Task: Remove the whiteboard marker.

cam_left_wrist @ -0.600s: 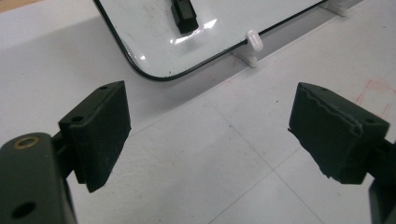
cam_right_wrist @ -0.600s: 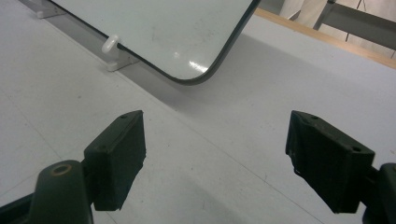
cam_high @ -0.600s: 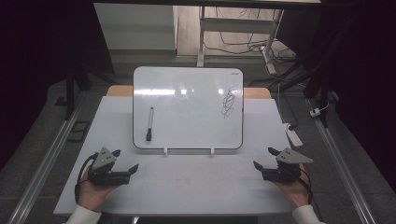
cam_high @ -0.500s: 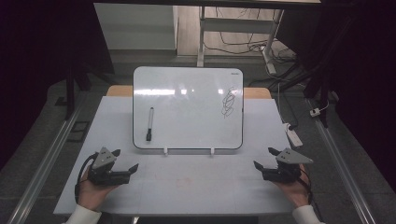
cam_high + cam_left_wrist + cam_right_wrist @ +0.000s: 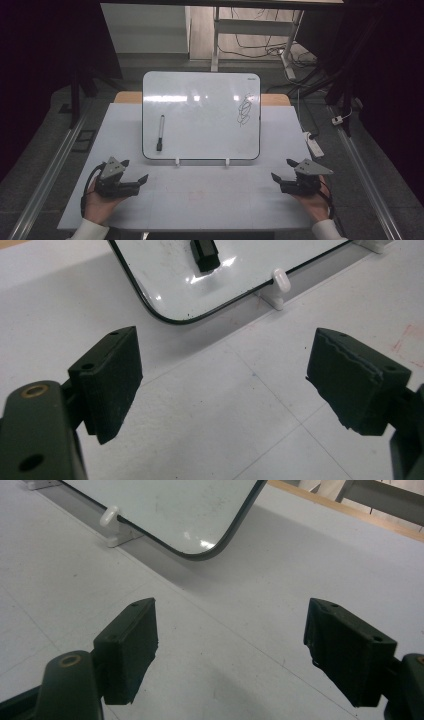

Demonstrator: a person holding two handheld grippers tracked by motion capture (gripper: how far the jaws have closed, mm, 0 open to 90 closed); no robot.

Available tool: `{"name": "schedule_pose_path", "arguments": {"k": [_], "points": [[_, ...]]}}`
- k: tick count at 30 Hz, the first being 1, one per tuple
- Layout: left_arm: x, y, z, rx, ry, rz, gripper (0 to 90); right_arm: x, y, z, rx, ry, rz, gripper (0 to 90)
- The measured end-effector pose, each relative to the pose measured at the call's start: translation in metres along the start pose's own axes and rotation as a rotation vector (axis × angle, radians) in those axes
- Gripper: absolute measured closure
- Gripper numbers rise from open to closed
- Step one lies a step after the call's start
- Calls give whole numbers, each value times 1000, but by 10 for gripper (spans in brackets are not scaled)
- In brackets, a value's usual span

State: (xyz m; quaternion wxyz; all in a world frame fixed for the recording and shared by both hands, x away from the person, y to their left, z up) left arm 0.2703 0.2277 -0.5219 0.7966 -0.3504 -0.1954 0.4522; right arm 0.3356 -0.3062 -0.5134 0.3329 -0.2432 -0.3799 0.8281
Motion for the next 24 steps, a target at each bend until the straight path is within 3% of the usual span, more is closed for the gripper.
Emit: {"name": "schedule_pose_path", "arguments": {"k": [10,14,21,24], "points": [[-1,-8,2,-24,15,17,158,-1,-1,3,-35,-12,-51,230],[-3,-12,4,-27,17,9,164,-1,-3,3,-40,-13,-48,233],[-7,-30,9,-57,17,-1,170,1,-4,0,-35,-26,-46,236],[-7,-39,7,-45,6,0,173,1,-4,-1,-35,-25,-45,238]]}}
Point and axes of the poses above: each handheld gripper's, and its own axes: z roughly backward along the jaws, y roughly out of its underside, x roughly to its left, the point moved 3 cm from there along -z, roughly forward along the jaws, and after that the axes turned 6 degrees about x, right-handed, at the moved point
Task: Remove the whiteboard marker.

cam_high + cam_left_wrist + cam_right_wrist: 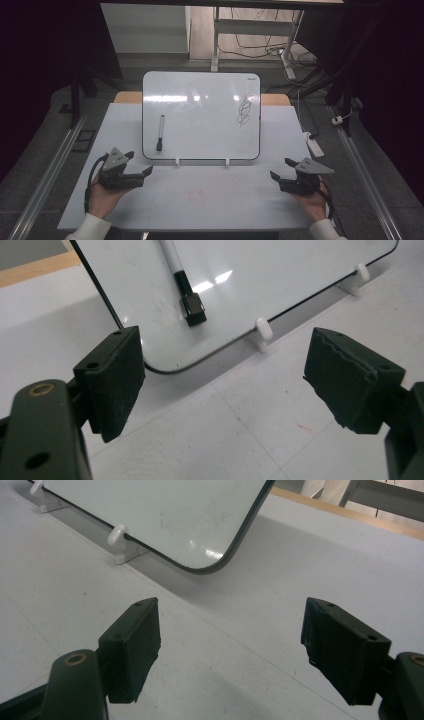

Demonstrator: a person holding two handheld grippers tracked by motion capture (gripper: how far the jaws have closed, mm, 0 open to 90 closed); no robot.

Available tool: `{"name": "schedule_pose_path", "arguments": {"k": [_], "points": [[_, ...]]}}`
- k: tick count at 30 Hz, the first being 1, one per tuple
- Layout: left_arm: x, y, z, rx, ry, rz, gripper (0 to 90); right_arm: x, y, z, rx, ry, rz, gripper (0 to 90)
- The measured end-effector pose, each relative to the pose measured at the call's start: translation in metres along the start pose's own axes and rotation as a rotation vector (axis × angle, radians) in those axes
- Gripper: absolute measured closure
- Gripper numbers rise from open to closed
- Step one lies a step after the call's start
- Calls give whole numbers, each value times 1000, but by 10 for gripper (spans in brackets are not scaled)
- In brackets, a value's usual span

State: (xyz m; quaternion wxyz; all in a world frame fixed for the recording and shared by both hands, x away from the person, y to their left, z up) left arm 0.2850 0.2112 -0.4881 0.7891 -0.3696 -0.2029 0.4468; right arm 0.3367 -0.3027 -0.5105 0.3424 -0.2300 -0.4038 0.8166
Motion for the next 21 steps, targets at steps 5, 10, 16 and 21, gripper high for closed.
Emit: {"name": "schedule_pose_path", "arguments": {"k": [5,10,16,21], "points": [[1,-24,-6,15,-23,2,175,1,-7,-2,-11,4,-7,244],[0,-52,-13,26,-67,-22,179,4,-14,-7,-16,9,11,253],[4,-75,-28,44,-124,-21,181,9,-18,-8,-15,10,24,254],[13,-93,-49,74,-182,-22,181,13,-18,-8,-7,17,27,256]]}}
Point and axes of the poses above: each handheld gripper's, and its own axes: z roughly backward along the jaws, y roughly out of its underside, x roughly to its left, the point moved 3 cm from there along -z, roughly forward along the jaws, and after that the axes turned 6 degrees about x, right-handed, at the moved point
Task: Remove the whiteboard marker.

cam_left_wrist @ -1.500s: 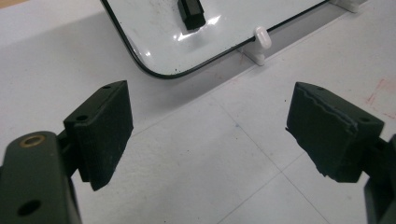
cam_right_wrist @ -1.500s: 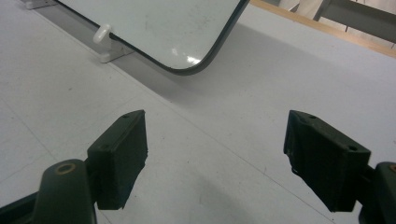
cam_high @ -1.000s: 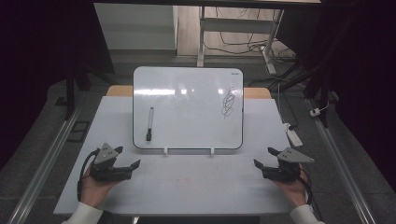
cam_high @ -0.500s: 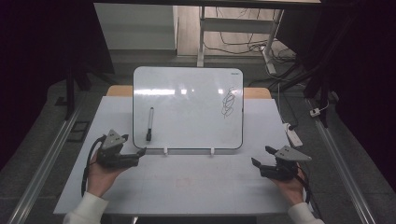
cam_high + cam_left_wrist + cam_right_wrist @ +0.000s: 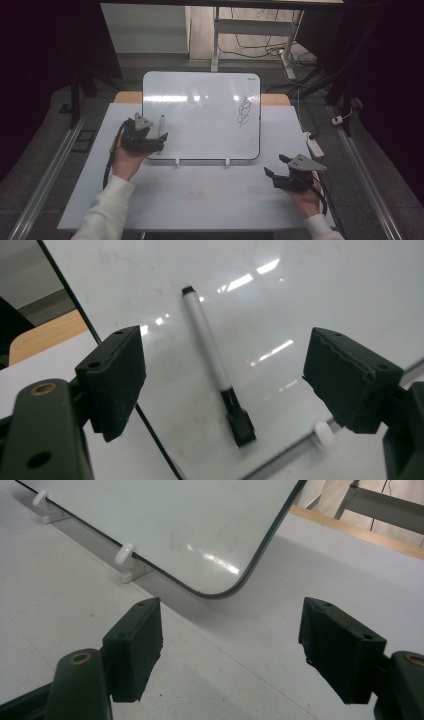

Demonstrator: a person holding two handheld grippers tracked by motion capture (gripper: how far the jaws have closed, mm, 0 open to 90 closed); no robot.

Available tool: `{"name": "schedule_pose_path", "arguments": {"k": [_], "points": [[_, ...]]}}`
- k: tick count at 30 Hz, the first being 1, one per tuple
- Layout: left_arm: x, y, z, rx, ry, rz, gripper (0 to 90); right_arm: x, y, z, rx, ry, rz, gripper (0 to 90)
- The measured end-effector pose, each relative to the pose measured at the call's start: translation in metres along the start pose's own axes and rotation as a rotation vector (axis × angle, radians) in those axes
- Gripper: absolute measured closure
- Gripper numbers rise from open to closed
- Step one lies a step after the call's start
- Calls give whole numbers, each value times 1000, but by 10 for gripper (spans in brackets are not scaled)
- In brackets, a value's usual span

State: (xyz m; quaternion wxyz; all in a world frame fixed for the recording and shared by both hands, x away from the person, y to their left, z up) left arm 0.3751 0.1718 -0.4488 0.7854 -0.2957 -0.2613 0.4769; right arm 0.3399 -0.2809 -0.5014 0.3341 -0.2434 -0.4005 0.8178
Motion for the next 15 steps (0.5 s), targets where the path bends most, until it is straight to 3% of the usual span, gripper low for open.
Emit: {"name": "schedule_pose_path", "arguments": {"k": [4,7,12,15], "points": [[0,-6,-10,17,-27,-20,192,1,-4,2,1,4,-5,257],[0,-9,-17,9,-52,-22,249,-1,-10,3,-3,19,-18,262],[4,-10,-27,3,-43,-8,335,0,-15,0,-9,28,-27,263],[4,-10,-32,9,-62,-14,403,3,-17,-4,-18,32,-32,265]]}}
Point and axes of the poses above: each handheld gripper's, and its own axes: z roughly backward along the jaws, y roughly out of its underside, x roughly to its left, the point moved 3 cm from there along -z, roughly forward along the jaws, and after that the axes turned 6 degrees about x, right-handed, at the moved point
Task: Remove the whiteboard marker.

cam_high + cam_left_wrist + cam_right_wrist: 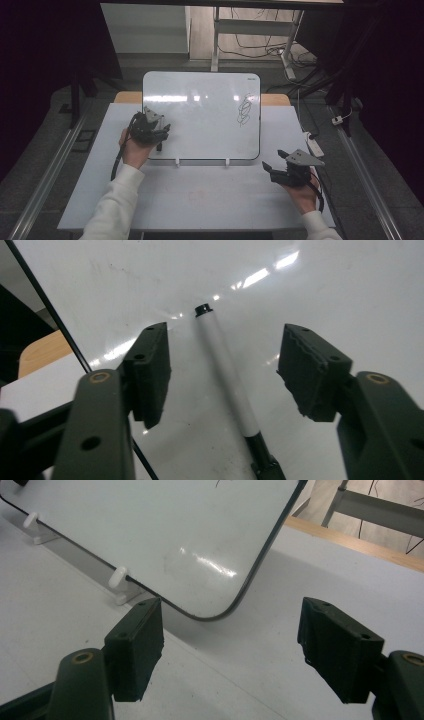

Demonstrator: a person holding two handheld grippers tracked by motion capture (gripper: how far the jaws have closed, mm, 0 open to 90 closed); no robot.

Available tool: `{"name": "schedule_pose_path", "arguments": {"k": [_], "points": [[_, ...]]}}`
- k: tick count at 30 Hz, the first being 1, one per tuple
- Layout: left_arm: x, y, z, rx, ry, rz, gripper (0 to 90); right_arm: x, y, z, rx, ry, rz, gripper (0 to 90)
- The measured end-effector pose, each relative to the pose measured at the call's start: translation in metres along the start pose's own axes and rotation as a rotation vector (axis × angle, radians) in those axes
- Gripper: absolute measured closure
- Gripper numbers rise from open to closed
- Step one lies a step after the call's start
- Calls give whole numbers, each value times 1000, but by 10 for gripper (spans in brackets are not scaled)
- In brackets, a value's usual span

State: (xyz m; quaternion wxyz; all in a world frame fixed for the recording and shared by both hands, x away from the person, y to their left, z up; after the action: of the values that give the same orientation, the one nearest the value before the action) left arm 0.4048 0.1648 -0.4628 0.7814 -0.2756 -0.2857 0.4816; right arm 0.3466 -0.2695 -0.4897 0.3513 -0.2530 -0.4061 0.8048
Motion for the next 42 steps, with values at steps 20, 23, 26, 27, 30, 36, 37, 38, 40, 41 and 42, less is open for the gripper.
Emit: {"name": "schedule_pose_path", "arguments": {"k": [20,23,26,27,30,36,37,38,40,41,42], "points": [[-6,-1,-13,7,-35,-16,724,1,1,2,-2,23,8,268],[-8,-2,-14,2,-19,-11,758,1,1,3,-3,27,8,268],[-12,-2,-14,-4,6,-13,811,1,1,3,-4,29,7,268],[-15,-2,-15,-3,2,-23,812,1,1,3,-4,30,8,269],[-15,-2,-15,-5,3,-23,813,0,1,3,-3,31,9,269],[-13,-2,-12,-11,16,-19,815,-1,2,3,-3,30,5,270],[-13,-1,-11,-12,18,-22,815,-1,2,3,-3,30,5,270],[-12,-1,-10,-18,22,-21,815,-1,2,3,-1,30,3,271],[-11,-1,-5,-32,31,-20,815,-1,3,3,0,29,1,271],[-11,-2,-2,-41,37,-20,815,-1,3,2,0,32,0,270],[-11,-2,1,-51,40,-17,815,-2,4,2,-1,35,1,270]]}}
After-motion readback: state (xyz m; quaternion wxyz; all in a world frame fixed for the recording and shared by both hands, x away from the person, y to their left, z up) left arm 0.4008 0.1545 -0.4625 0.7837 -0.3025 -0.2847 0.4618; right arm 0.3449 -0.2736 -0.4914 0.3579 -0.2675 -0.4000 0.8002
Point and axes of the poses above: each handheld gripper's, and its own axes: z roughly backward along the jaws, y roughly out of its underside, x roughly to its left, the point moved 3 cm from there along -z, roughly forward along the jaws, and after that the axes turned 6 degrees about x, right-handed, at the moved point
